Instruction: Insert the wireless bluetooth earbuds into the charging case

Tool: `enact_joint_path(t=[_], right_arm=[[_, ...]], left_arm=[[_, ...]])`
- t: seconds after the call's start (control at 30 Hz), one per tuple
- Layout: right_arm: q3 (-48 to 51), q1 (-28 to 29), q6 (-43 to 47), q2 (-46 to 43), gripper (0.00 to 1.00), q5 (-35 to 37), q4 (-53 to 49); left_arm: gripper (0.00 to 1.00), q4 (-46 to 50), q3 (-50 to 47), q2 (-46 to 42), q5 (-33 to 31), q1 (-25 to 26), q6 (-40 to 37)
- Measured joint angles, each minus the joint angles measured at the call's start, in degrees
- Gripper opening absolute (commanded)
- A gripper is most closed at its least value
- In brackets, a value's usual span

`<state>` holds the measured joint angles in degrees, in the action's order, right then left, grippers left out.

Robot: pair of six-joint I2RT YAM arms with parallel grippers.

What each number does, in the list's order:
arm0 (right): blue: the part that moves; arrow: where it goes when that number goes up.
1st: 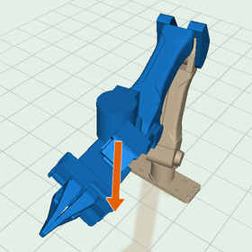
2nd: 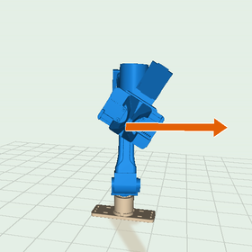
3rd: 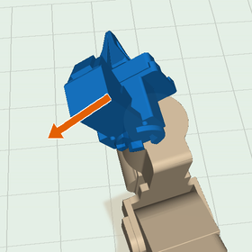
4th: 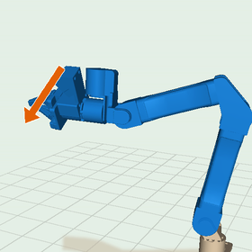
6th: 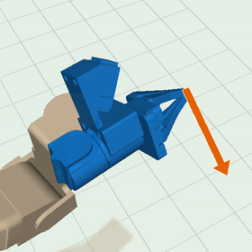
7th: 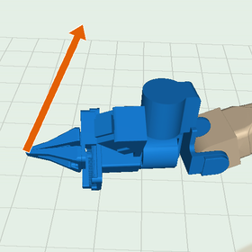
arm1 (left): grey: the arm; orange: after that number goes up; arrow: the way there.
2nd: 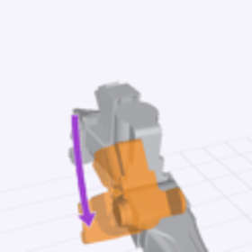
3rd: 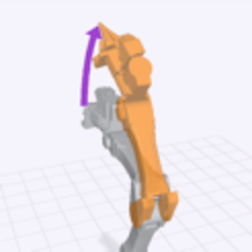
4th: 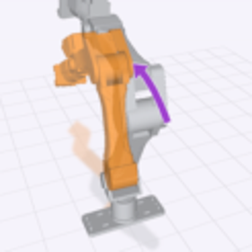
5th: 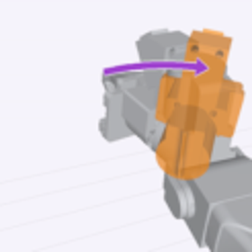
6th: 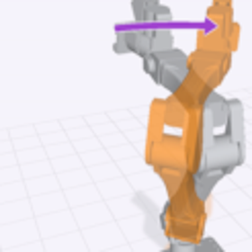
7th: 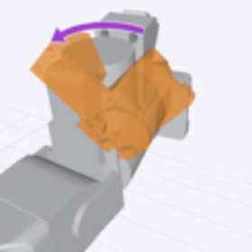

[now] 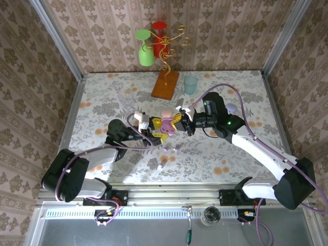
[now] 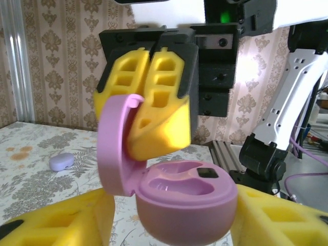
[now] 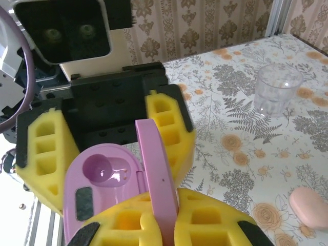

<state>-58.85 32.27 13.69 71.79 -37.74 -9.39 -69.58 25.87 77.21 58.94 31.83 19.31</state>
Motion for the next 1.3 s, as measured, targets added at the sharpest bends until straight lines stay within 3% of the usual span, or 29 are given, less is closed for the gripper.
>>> enact_joint_path(t=[0.13, 0.4, 0.7, 1.03, 1.3], right_arm=[[-1.79, 1.95, 0.81, -0.28, 0.00, 4.90, -2.71], [-4.17, 4.28, 2.64, -0.26, 0.00, 11.19, -5.07], [-4.96, 5.11, 3.13, 0.17, 0.00, 11.89, -6.58], [-4.96, 5.11, 4.20, 1.46, 0.00, 12.72, -7.65], [-4.96, 5.11, 4.17, 1.68, 0.00, 12.98, -7.65]], left_arm=[[0.72, 1.01, 0.00, 0.00, -1.49, 0.00, -0.26], [0.69, 4.74, 0.00, 0.00, -2.89, 0.07, -1.57], [0.64, 7.32, 0.04, 0.00, -2.82, 1.03, -2.67], [0.66, 8.26, 0.52, -0.42, -1.90, 1.95, -3.78], [0.55, 10.49, 1.07, -1.11, -1.77, 1.97, -4.57]])
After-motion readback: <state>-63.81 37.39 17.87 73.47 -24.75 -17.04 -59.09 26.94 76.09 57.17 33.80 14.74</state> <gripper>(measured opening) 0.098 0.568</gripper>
